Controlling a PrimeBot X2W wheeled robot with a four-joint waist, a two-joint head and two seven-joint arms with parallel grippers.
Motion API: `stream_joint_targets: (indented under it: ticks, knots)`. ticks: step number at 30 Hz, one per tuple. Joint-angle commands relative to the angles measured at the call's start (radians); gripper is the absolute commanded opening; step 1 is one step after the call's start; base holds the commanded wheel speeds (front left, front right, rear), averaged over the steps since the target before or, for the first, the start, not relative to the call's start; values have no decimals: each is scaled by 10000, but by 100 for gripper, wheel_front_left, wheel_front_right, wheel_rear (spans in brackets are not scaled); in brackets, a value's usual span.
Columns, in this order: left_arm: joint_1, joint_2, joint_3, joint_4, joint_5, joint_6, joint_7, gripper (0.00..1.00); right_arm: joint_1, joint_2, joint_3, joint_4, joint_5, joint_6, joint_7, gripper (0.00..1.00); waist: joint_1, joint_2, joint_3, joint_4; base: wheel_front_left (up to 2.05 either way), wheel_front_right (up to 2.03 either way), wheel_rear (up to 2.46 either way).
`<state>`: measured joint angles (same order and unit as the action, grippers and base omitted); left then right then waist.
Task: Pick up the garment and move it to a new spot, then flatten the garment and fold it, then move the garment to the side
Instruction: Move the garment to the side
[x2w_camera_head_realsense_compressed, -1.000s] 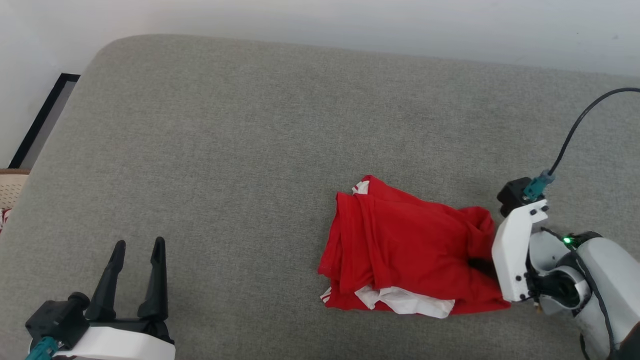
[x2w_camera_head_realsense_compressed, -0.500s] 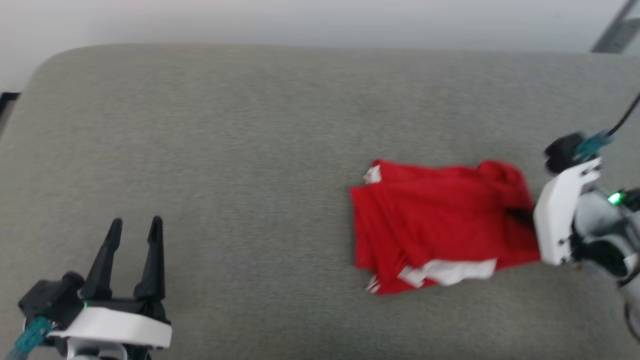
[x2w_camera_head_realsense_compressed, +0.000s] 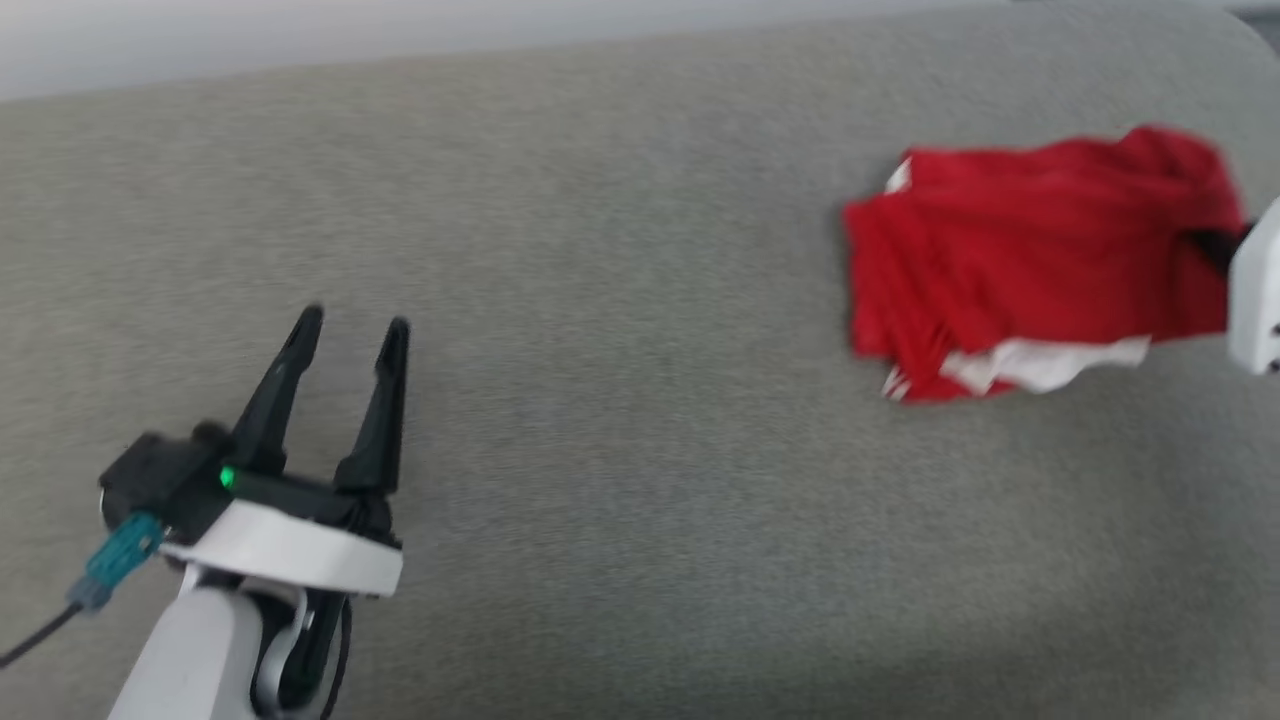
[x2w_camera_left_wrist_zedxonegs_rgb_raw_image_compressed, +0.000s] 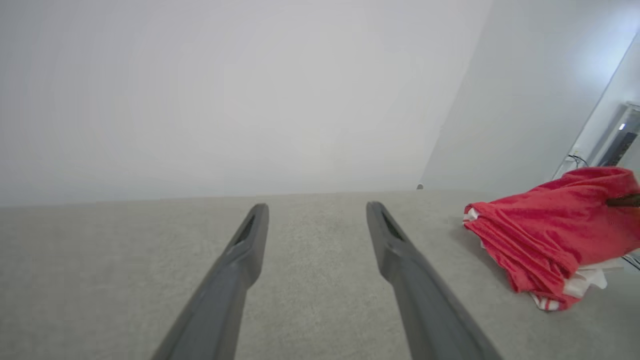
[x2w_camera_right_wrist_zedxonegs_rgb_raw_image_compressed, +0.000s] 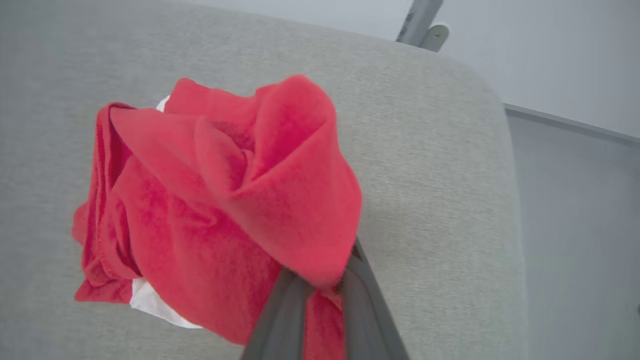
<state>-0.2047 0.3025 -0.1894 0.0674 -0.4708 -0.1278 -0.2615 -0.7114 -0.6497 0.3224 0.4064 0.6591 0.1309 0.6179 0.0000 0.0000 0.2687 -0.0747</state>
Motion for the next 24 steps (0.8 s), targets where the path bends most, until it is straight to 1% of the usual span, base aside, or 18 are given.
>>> stream_joint_targets:
  ticks: [1,8,11,12,16,23,24]
  knots:
    - [-273,102,-121,9,109,-33,-43,100,-178,-44,-53,91,-126,-3,-175,0,0,0,349,-419,0,0,0]
    - [-1417,408,-1167,28,47,-32,-42,100,-1018,-186,-587,1068,-1135,-3,-1316,0,0,0,886,-1097,0,0,0]
    - [-1870,503,-1614,-3,38,-33,-43,100,-1373,-283,-749,1650,-1564,-3,-1847,0,0,0,1088,-1246,0,0,0]
    - [-2149,560,-1921,-15,1,-32,-43,100,-1616,-262,-826,2024,-1926,-3,-2154,0,0,0,1219,-1309,0,0,0]
    - [-2658,645,-2484,12,-65,-33,-43,100,-2058,-323,-1084,2816,-2675,-4,-2802,0,0,0,1471,-1344,0,0,0]
    - [-3189,719,-2976,99,-209,-32,-43,100,-2652,369,-1515,4265,-3697,-4,-3632,0,0,0,1764,-1210,0,0,0]
    - [-3258,721,-3029,110,-227,-32,-43,100,-2723,448,-1614,4483,-3847,-3,-3781,11,0,0,1792,-1157,0,0,0]
